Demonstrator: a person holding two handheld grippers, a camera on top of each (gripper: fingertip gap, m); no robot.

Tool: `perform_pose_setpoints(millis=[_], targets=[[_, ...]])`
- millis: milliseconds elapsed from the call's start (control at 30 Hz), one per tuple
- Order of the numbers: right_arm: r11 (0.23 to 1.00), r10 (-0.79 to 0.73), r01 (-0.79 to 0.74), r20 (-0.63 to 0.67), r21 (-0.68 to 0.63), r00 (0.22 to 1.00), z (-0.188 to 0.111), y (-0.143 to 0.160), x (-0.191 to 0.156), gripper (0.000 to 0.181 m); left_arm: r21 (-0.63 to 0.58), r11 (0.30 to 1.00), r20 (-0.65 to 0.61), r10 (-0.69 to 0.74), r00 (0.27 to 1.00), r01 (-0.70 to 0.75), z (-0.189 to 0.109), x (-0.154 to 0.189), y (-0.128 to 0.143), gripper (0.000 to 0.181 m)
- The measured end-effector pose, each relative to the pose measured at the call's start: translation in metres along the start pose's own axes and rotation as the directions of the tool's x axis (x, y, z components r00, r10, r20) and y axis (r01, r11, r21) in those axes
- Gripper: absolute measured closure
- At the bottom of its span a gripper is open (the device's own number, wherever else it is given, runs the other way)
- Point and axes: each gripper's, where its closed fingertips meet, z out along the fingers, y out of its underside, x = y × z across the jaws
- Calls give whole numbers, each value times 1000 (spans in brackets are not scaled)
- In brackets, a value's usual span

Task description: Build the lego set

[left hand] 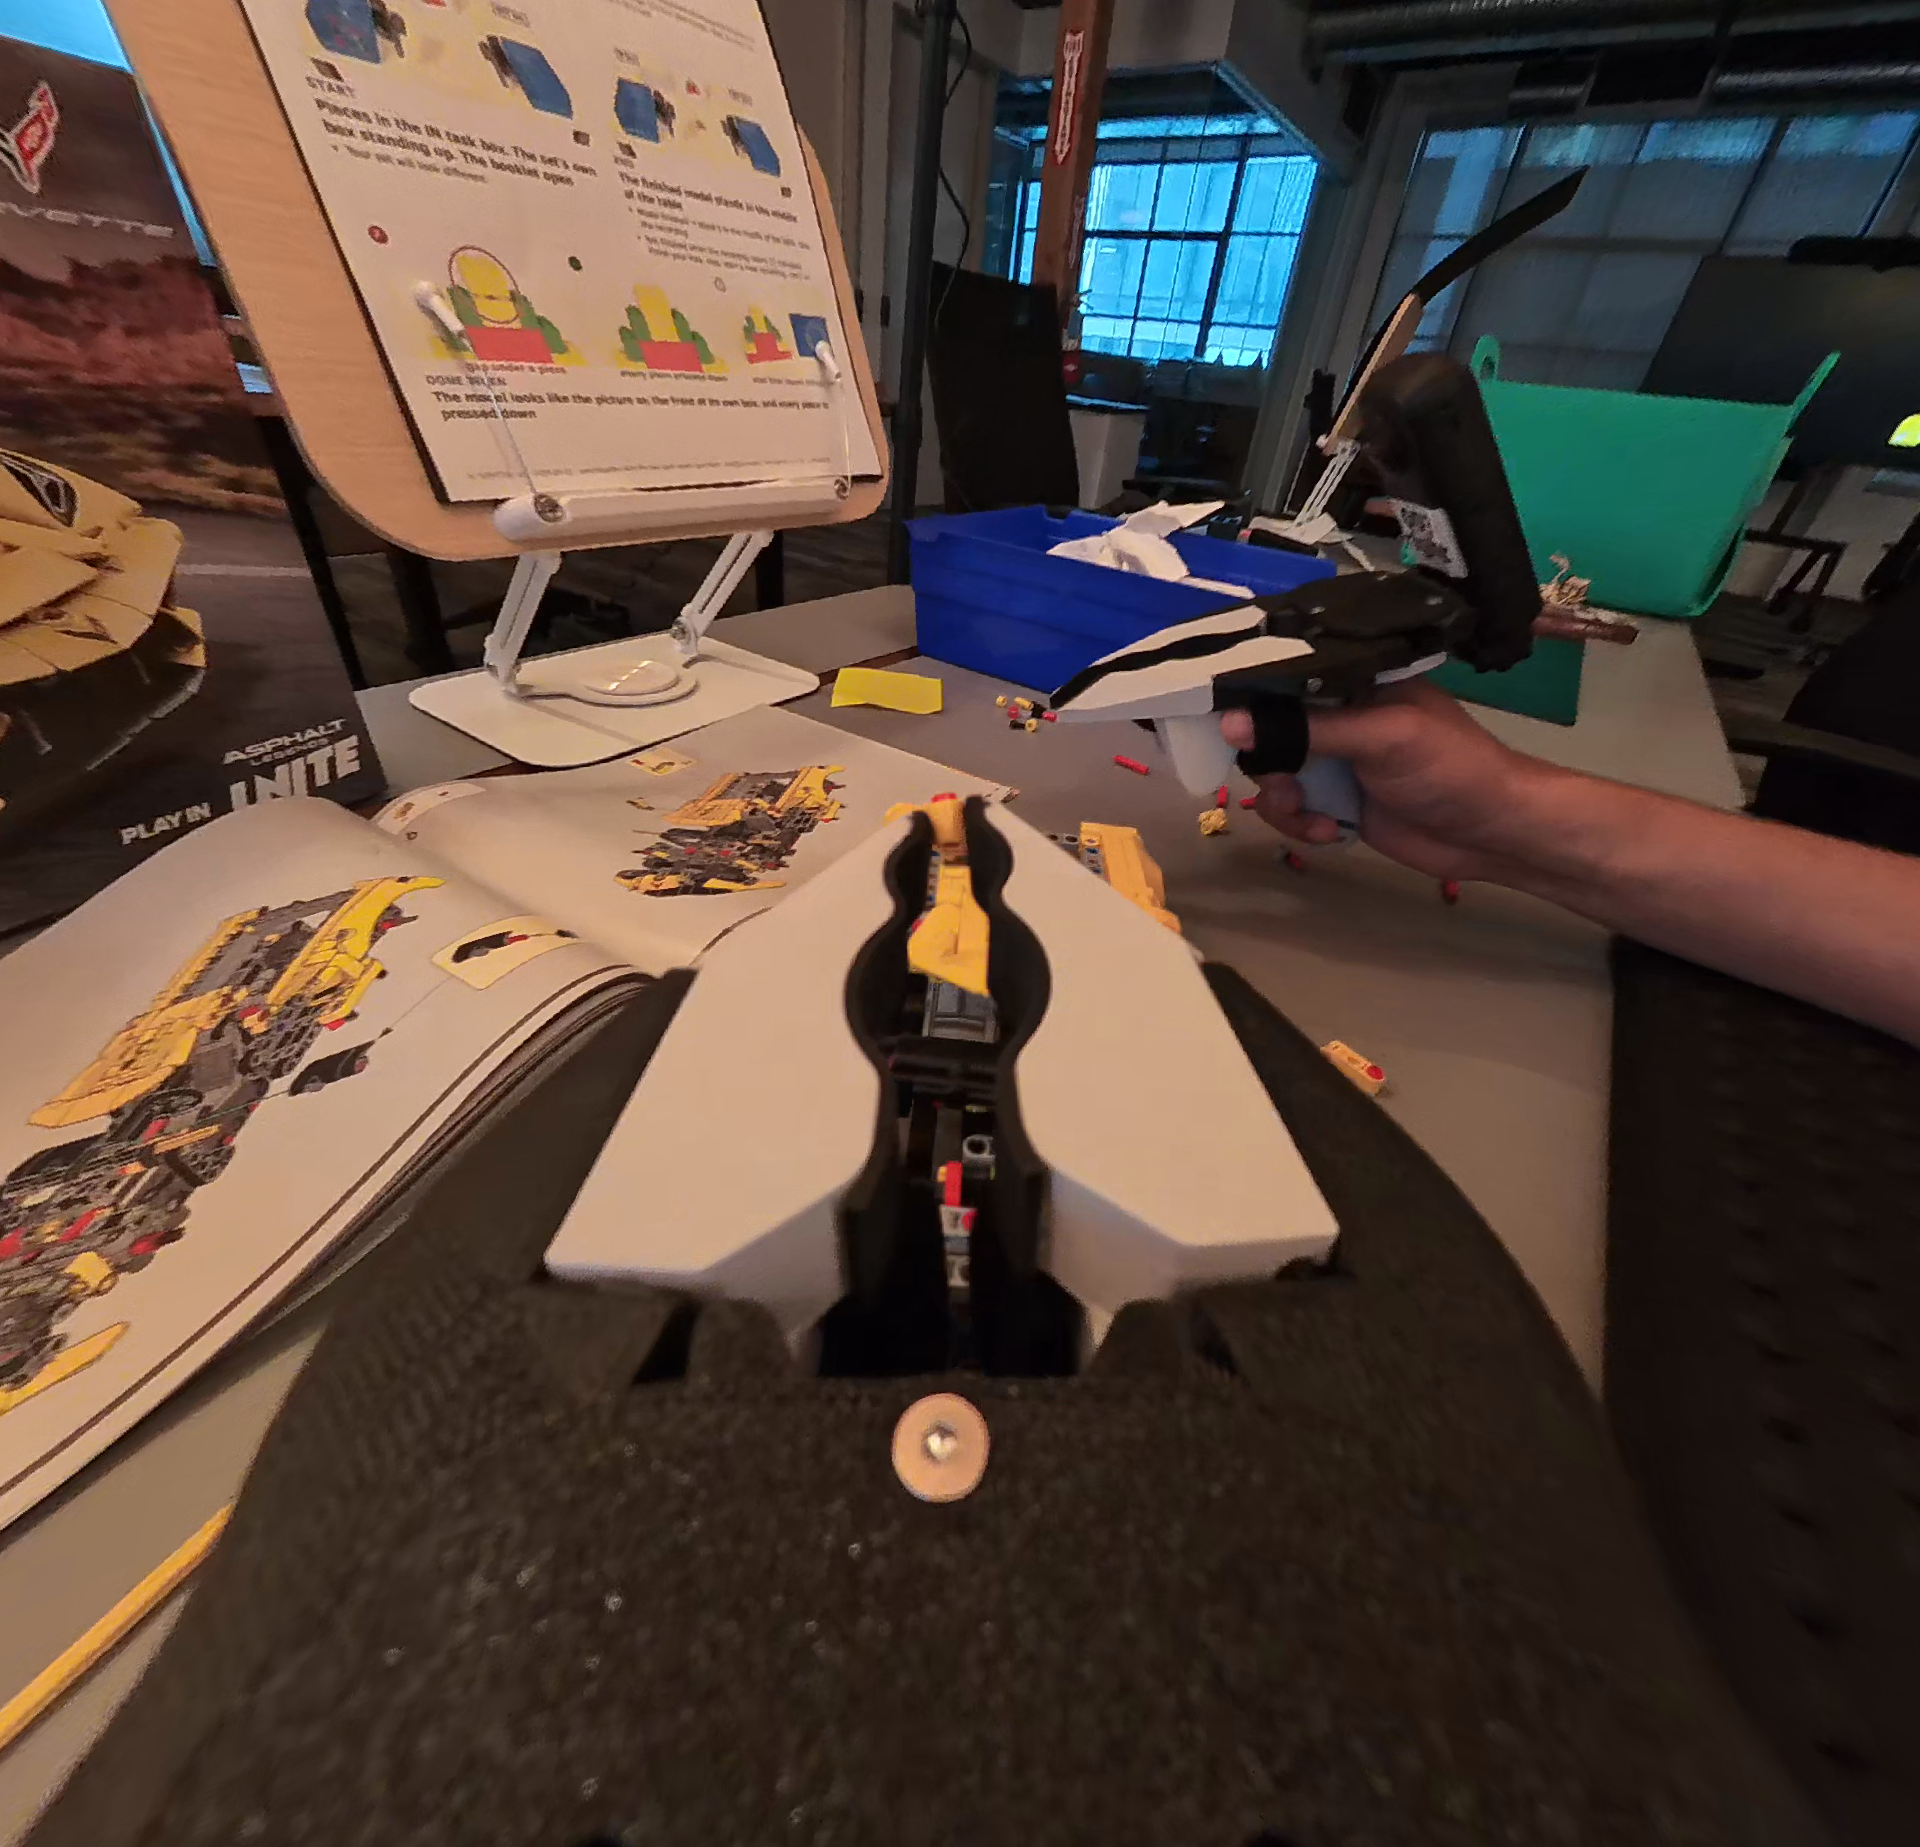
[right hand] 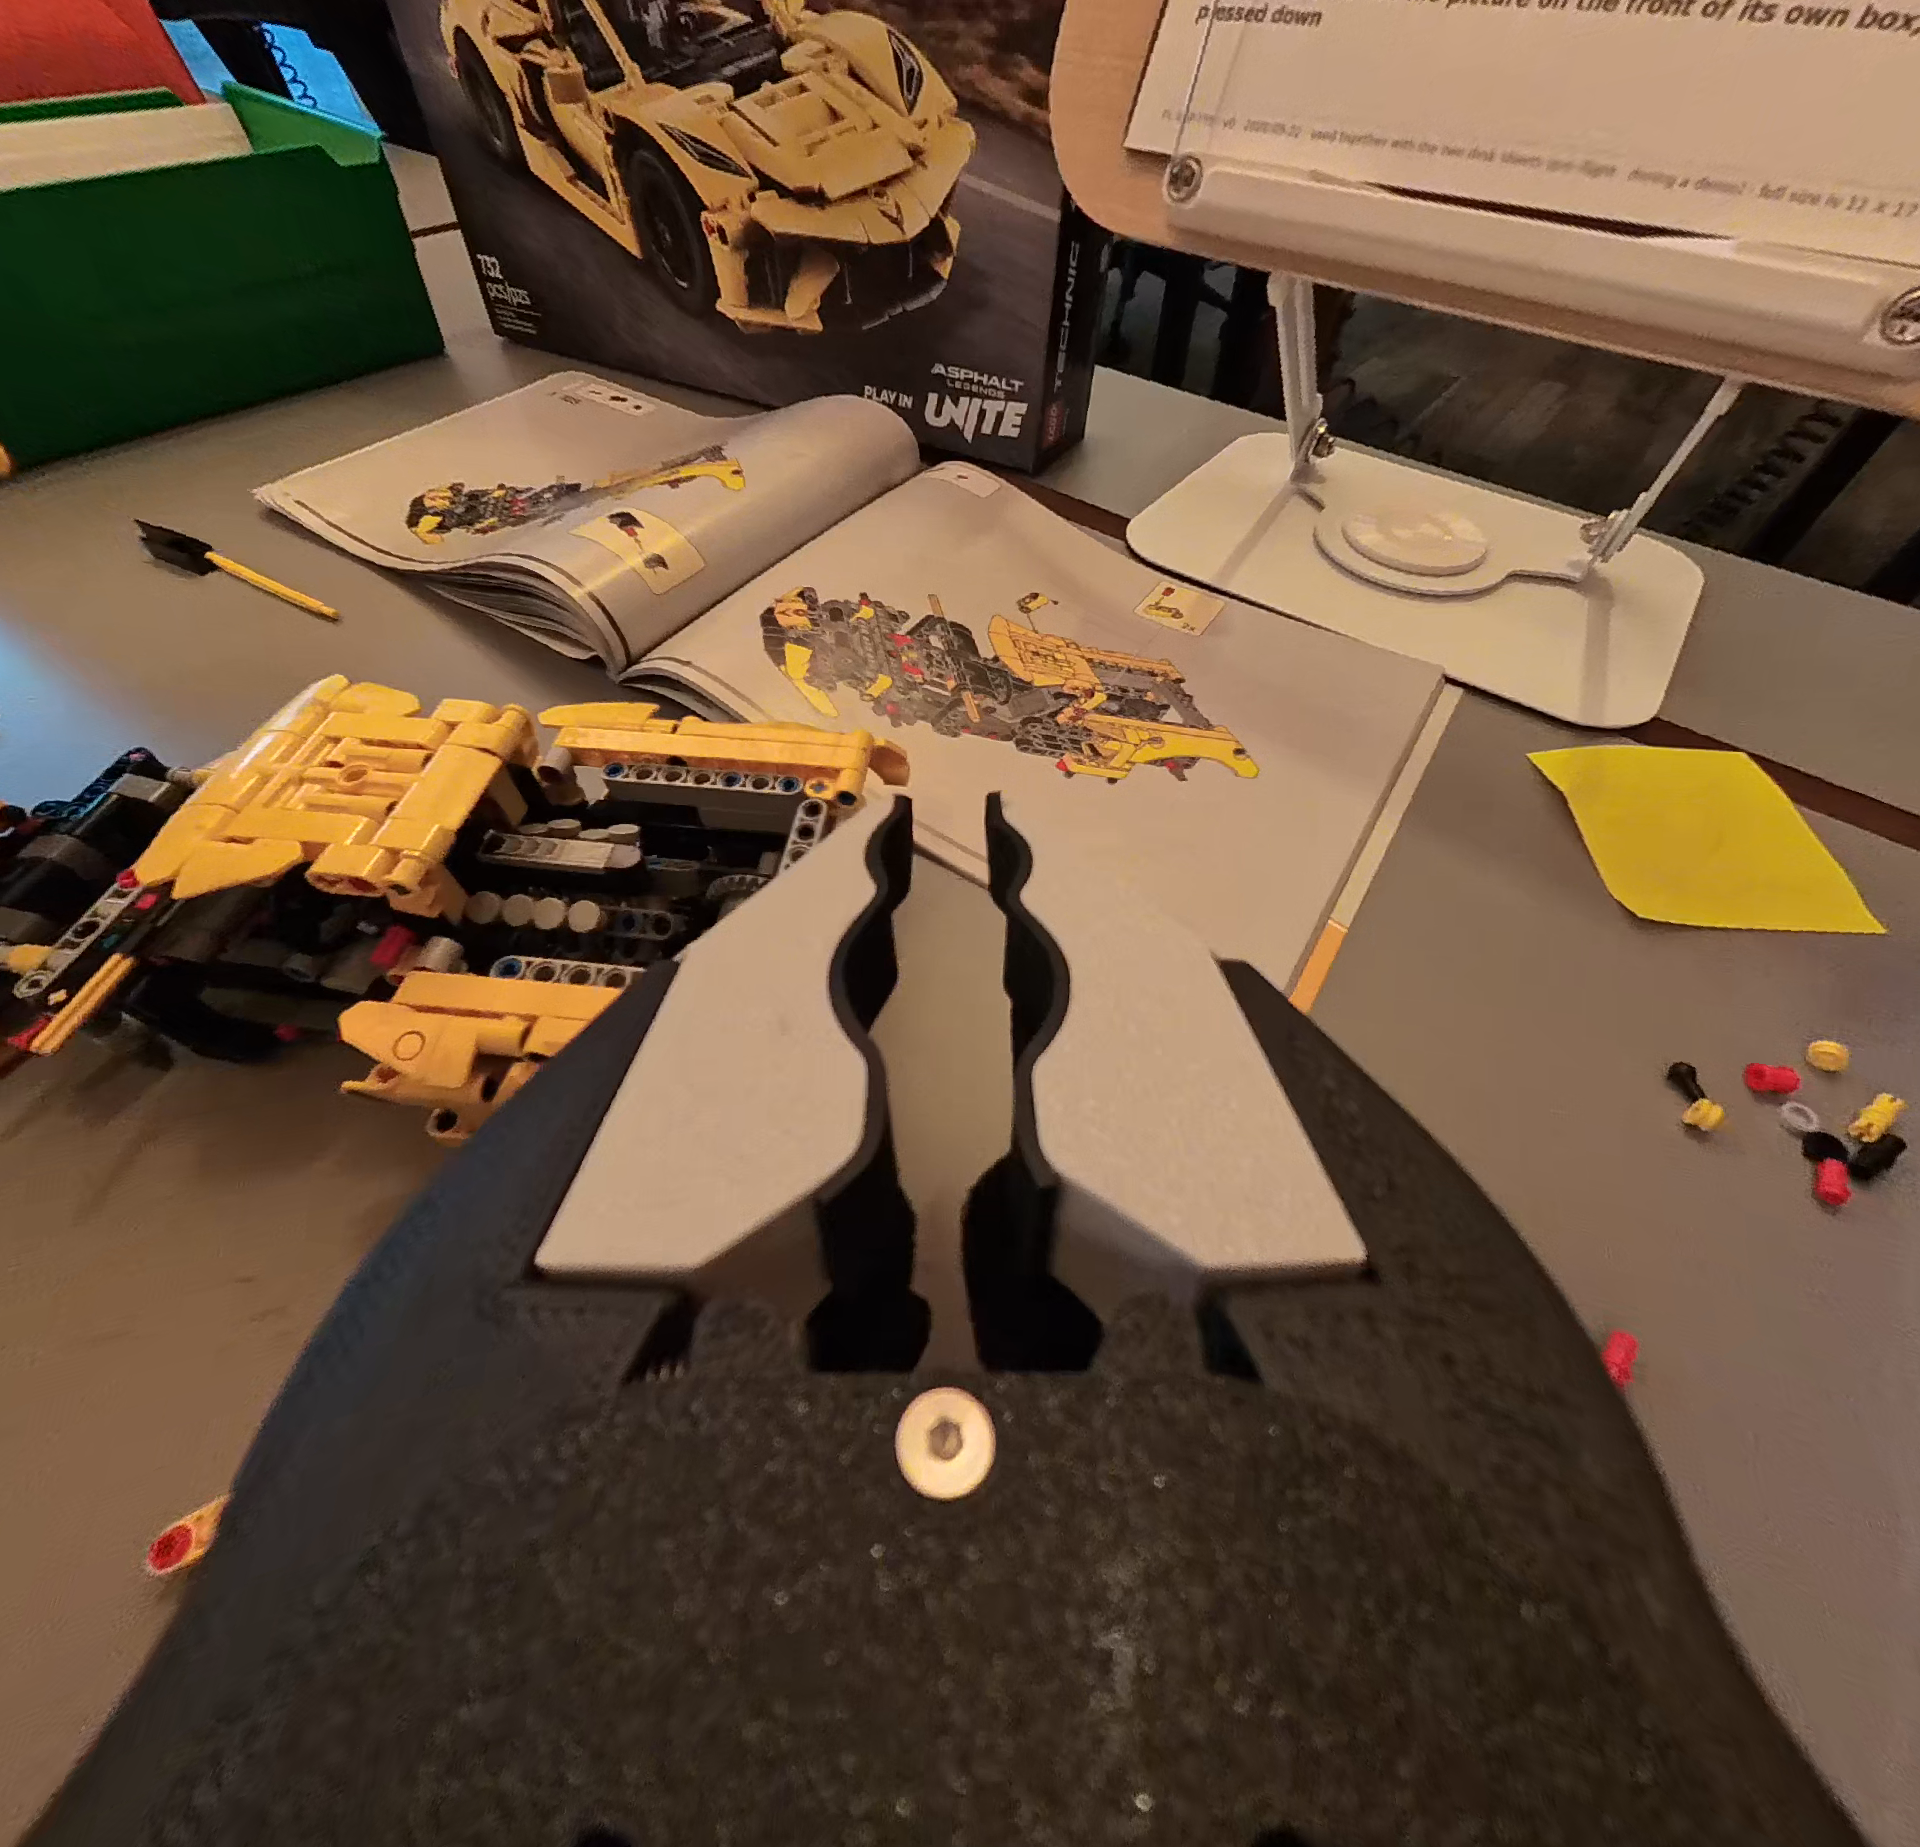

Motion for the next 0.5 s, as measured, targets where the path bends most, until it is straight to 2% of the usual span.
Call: perform_pose_setpoints(millis=[133,267,333,433,500], targets=[[1000,-8,5,78,31,997,-3,-8,-20,166,28,999,-31,-23,999,24,-1,5,-5,175],[996,-86,83,82,30,993,-4,-8,-33,165,35,998,-49,-46,998,47,-1,7,-6,175],[995,-89,82,173,48,981,-5,-11,-53,164,43,997,-77,-57,995,61,-2,11,-8,174],[992,-81,39,380,117,922,-14,-26,-103,162,41,996,-141,-75,987,82,-1,22,-9,174],[988,-106,41,452,152,886,-19,-35,-130,161,31,997,-162,-59,985,64,0,28,-7,174]])
